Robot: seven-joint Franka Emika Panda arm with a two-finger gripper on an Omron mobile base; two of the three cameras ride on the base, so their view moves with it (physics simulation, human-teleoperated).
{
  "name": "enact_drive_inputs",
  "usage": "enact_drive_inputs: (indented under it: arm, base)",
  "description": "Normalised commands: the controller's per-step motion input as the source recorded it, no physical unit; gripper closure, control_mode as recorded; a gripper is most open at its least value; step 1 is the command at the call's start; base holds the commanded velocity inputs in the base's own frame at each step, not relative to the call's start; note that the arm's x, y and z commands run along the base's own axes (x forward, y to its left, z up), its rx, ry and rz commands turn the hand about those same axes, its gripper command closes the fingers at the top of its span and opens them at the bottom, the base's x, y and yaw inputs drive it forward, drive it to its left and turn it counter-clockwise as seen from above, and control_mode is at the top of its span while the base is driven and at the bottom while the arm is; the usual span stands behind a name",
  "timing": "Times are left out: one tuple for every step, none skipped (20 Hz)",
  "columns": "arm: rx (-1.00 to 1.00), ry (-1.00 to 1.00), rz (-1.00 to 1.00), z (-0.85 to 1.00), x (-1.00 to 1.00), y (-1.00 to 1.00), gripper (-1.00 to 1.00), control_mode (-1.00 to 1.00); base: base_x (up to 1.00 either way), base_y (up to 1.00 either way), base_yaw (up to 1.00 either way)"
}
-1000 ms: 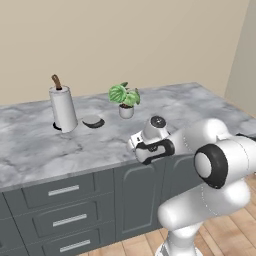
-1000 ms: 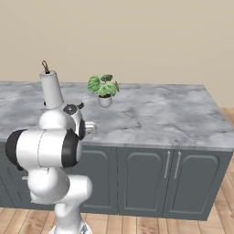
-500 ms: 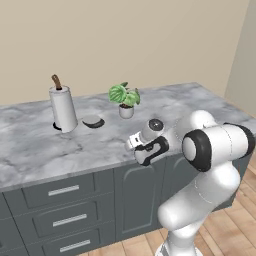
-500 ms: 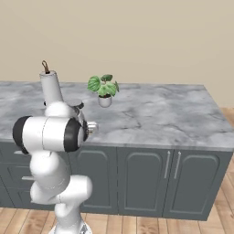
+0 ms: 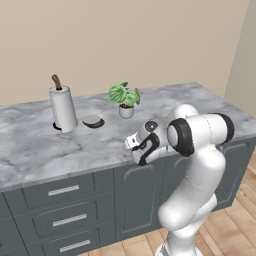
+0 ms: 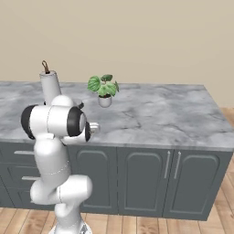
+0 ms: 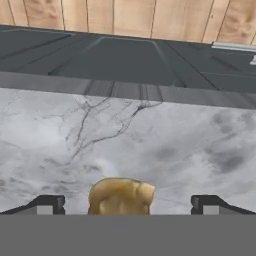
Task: Pick the jar and candle from the dining table and place them in the open cabinet. Close the cabinet after placing the objects.
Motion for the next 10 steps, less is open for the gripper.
enact_drive_inputs:
  arm:
    - [0.00,0.00,0.00,-0.16,0.35,0.00,-1.00,-1.00]
    - [0.00,0.00,0.00,-0.17,0.37,0.00,-1.00,-1.00]
    - [0.00,0.00,0.00,-0.24,0.41,0.00,-1.00,-1.00]
    - [0.00,0.00,0.00,-0.22,0.40,0.00,-1.00,-1.00]
    - [0.00,0.00,0.00,-0.21,0.41,0.00,-1.00,-1.00]
    - [0.00,0.00,0.00,-0.19,0.43,0.00,-1.00,-1.00]
    - [0.00,0.00,0.00,-0.19,0.41,-0.01,-1.00,-1.00]
    - [0.00,0.00,0.00,-0.20,0.41,0.00,-1.00,-1.00]
    - [0.00,0.00,0.00,-0.21,0.39,0.00,-1.00,-1.00]
    - [0.00,0.00,0.00,-0.21,0.36,0.00,-1.00,-1.00]
  base:
    - [0.00,0.00,0.00]
    - [0.00,0.00,0.00]
    - [0.00,0.00,0.00]
    - [0.00,0.00,0.00]
    - [0.00,0.00,0.00]
    - [0.00,0.00,0.00]
    - [0.00,0.00,0.00]
    - [0.00,0.00,0.00]
    - [0.00,0.00,0.00]
    - [0.00,0.00,0.00]
